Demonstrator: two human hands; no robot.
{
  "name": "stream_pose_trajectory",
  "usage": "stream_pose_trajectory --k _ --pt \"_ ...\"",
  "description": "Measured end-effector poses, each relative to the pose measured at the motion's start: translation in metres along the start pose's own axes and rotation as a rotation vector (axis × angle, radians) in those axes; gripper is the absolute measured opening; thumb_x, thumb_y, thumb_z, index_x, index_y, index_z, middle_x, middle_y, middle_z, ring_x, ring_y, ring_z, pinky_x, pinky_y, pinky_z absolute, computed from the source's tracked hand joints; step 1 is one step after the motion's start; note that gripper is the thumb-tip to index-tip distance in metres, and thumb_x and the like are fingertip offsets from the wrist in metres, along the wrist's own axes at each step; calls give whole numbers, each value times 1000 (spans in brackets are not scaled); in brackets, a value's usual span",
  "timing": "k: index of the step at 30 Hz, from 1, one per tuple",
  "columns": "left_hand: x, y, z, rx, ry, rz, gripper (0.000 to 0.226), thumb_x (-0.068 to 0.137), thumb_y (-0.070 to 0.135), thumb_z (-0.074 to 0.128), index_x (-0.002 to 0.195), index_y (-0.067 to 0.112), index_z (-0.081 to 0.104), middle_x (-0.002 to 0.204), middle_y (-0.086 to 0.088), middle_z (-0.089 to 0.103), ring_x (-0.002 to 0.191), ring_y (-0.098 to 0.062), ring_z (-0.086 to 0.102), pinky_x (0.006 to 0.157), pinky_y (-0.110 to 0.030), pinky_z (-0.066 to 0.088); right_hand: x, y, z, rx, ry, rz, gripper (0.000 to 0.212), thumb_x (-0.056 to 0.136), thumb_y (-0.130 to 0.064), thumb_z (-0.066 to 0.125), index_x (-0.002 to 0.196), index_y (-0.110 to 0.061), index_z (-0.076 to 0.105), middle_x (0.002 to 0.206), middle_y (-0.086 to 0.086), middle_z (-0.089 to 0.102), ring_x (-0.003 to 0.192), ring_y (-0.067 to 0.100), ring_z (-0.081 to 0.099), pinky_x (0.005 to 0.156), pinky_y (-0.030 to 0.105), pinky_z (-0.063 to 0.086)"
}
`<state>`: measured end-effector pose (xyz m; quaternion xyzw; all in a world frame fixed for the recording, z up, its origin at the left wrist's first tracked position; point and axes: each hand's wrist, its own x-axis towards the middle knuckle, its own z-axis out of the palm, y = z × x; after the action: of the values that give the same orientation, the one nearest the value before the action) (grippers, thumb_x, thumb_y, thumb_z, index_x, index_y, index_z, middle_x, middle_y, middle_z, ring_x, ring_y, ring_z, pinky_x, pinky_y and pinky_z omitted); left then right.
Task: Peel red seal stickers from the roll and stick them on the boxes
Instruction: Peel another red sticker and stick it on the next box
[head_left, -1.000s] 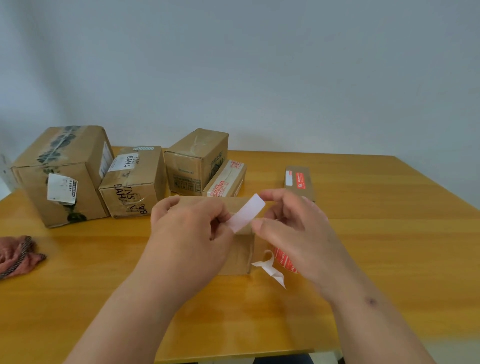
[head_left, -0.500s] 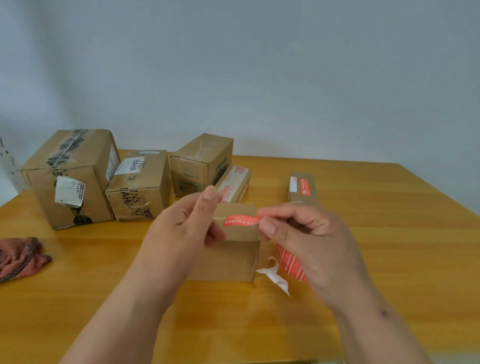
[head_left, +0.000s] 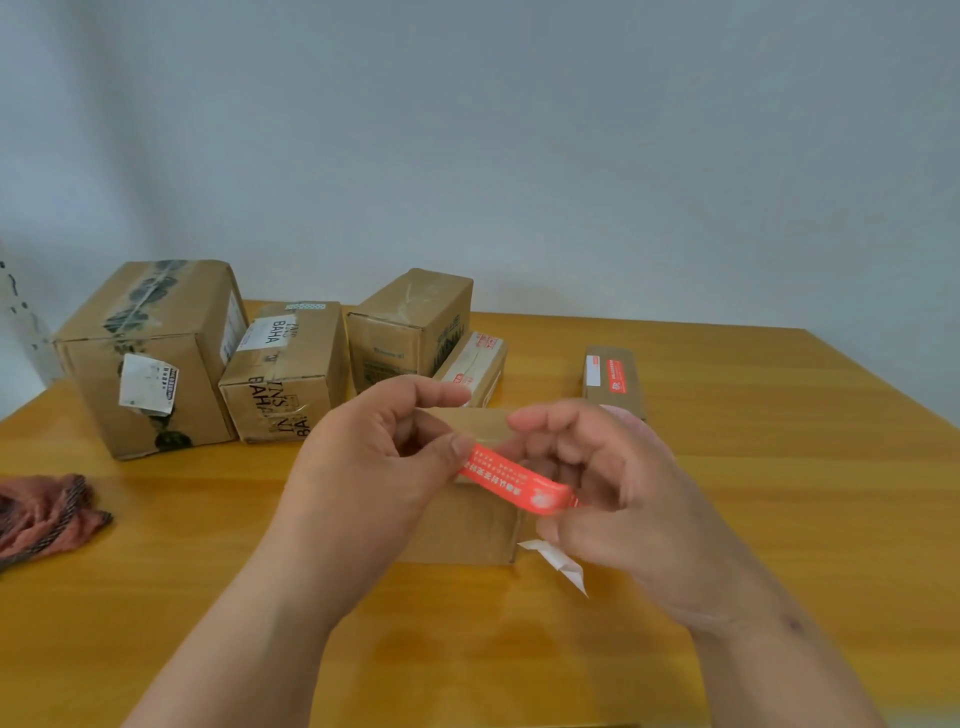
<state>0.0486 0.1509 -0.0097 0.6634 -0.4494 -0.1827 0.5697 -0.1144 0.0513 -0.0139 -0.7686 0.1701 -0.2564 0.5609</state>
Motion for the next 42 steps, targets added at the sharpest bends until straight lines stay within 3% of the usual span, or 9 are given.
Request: stream_pose_trajectory --k 3,5,10,14,18,23,30,38,42 --pt "4 -1 -4 62 65 30 20 86 19 69 97 35 67 79 4 72 77 -14 67 74 -36 55 0 3 -3 243 -44 31 57 65 -8 64 121 -14 57 109 11 70 103 26 64 83 35 51" --pt "5 -1 -5 55 61 30 20 86 19 69 96 36 67 79 5 72 78 -14 68 76 -36 56 3 2 2 261 70 71 46 71 -21 75 115 -15 63 97 4 73 93 18 68 80 28 53" --pt "2 -3 -3 108 80 59 19 84 21 71 91 38 70 78 17 71 76 -4 65 63 -16 51 17 -4 17 -114 301 114 3 79 -23 75 82 -23 73 61 -18 62 60 -6 57 59 11 45" --pt "4 -1 -12 126 167 87 19 81 24 71 88 42 71 79 32 67 72 10 61 54 -3 43 26 -9 16 -263 331 108 7 79 -26 74 84 -29 69 74 -20 66 68 -7 59 61 7 45" --pt "17 1 -24 -35 126 18 13 79 24 74 83 36 75 78 16 74 77 -4 68 64 -17 54 41 -14 12 -267 225 115 18 81 -27 73 98 -30 69 85 -4 68 82 13 66 76 32 57" --pt "33 0 -29 -70 74 -19 9 78 19 76 82 27 75 74 6 71 71 -8 63 66 -22 51 58 -22 16 -305 243 85 8 82 -21 73 79 -27 68 71 -8 63 68 10 57 72 40 53" --pt "40 -11 -35 113 89 -81 13 86 19 70 78 28 72 69 4 71 75 -21 67 71 -37 56 64 -27 24 -497 209 111 7 92 -29 60 87 -29 63 96 -17 58 86 -8 52 62 -3 36" --pt "48 -14 -43 185 27 -142 13 90 24 66 79 31 70 70 7 66 59 -9 68 67 -34 60 75 -12 32 -398 309 77 16 90 -23 64 77 -32 64 72 0 62 70 13 56 58 23 46" --pt "51 -19 -44 200 4 -130 14 89 21 67 80 30 73 63 10 62 52 -4 58 56 -26 55 75 -4 34 -422 330 111 18 93 -23 59 80 -35 64 71 -14 60 67 -1 56 54 12 42"
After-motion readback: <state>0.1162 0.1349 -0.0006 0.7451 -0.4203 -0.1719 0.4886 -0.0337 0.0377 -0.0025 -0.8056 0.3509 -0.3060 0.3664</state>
